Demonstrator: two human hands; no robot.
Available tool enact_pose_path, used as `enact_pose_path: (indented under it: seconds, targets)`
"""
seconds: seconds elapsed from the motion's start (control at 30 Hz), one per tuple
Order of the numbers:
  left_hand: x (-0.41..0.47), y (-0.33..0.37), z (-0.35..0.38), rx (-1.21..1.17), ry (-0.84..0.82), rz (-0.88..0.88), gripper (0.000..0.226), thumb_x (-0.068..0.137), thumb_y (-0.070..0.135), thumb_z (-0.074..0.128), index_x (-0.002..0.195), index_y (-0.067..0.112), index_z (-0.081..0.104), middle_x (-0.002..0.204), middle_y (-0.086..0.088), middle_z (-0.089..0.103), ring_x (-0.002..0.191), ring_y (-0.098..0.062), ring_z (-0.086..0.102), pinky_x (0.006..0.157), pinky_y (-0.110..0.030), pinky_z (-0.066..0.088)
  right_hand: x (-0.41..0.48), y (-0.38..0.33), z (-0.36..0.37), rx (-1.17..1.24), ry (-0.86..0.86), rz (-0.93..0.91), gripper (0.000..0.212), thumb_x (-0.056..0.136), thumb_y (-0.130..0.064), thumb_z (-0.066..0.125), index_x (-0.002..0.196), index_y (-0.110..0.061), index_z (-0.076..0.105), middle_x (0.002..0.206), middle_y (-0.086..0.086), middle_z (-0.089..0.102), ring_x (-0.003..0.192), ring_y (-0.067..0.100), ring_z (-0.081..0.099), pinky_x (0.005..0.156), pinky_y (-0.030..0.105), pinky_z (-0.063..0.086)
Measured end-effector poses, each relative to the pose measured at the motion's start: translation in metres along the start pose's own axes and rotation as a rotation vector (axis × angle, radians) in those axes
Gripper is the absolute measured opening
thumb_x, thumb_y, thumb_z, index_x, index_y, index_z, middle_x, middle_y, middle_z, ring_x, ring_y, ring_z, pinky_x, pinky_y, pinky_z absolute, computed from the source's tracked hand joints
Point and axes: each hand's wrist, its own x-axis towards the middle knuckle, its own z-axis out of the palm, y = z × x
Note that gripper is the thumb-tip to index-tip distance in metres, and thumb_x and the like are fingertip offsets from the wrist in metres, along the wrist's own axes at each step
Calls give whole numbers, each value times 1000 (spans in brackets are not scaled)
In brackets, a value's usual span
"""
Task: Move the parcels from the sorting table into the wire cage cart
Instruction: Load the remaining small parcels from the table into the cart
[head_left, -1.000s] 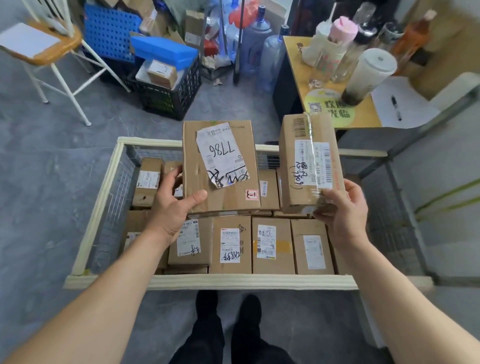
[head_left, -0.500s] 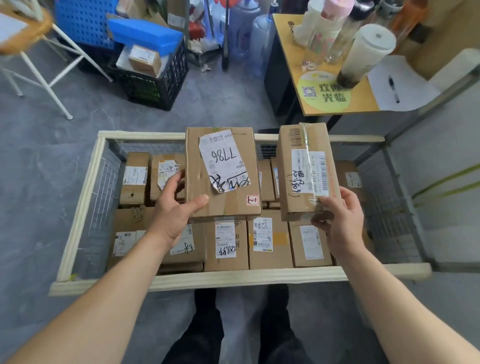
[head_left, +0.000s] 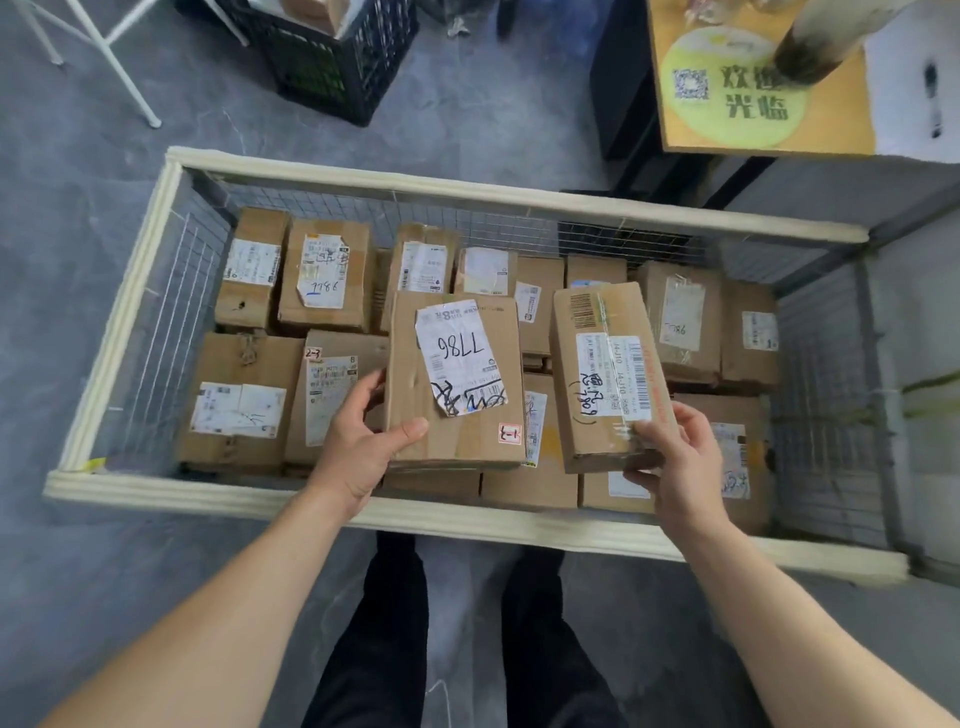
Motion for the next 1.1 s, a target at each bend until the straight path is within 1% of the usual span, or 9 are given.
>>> enact_pose_path:
  seconds: [0.13,0.27,0.37,0.47,0.6,0.73,0.83,0.97,1.1]
  targets:
    - [4,-25,3,15,-4,-48,99,47,43,91,137,38,50,134,9,61,114,-2,62,91,-32,56,8,26,-3,-38,-8,55,32,90,-14,70,119,-20,57,111,9,72,91,30,68,75,51,56]
    - [13,-37,6,54,-8,-97,85,47,45,90,122,54,52,130,16,60,117,-4,60,98,-40,53,14,45,1,-34,-17,91,31,85,-15,73,111,-23,60,106,8,74,80,25,68,64,42,53]
    - [19,-46,6,85,-5,-117,93,48,45,90,132,47,49,135,10,59,123,-12,57,103,-47,50,19,57,7,-36,-46,121,31,84,-15,73,111,-23,59,105,6,74,78,21,70,58,35,55]
    - [24,-53,5,112,2,-129,99,48,46,89,138,42,48,134,11,60,123,-13,58,104,-47,50,24,66,13,-55,-78,149,42,72,-25,73,111,-22,59,105,5,74,80,21,71,57,32,55]
    - [28,-59,6,119,7,-146,97,53,39,88,141,39,47,136,9,58,124,-14,57,105,-47,49,30,74,18,-87,-104,156,45,68,-28,72,111,-22,59,107,5,73,83,23,71,58,35,56]
    - [34,-64,7,112,6,-162,101,51,42,88,142,39,45,139,8,57,124,-14,57,105,-47,49,38,82,21,-100,-107,157,32,87,-15,72,115,-20,57,108,5,72,86,25,73,63,39,59]
    - [39,-69,9,111,3,-180,102,50,42,88,143,39,45,138,8,57,124,-15,57,106,-48,48,44,88,22,-110,-93,172,28,90,-12,70,113,-21,57,109,5,72,90,26,73,75,51,60]
    - [43,-75,13,104,14,-203,97,59,32,87,145,37,42,142,5,54,127,-18,55,107,-51,46,52,93,24,-115,-108,195,27,91,-16,70,112,-23,55,110,4,72,95,26,73,79,50,62]
    - [50,-80,15,109,-3,-213,88,76,15,86,148,34,39,143,2,53,123,-17,57,105,-49,48,60,99,27,-137,-142,232,29,91,-15,70,113,-24,53,110,4,72,96,29,72,86,57,59]
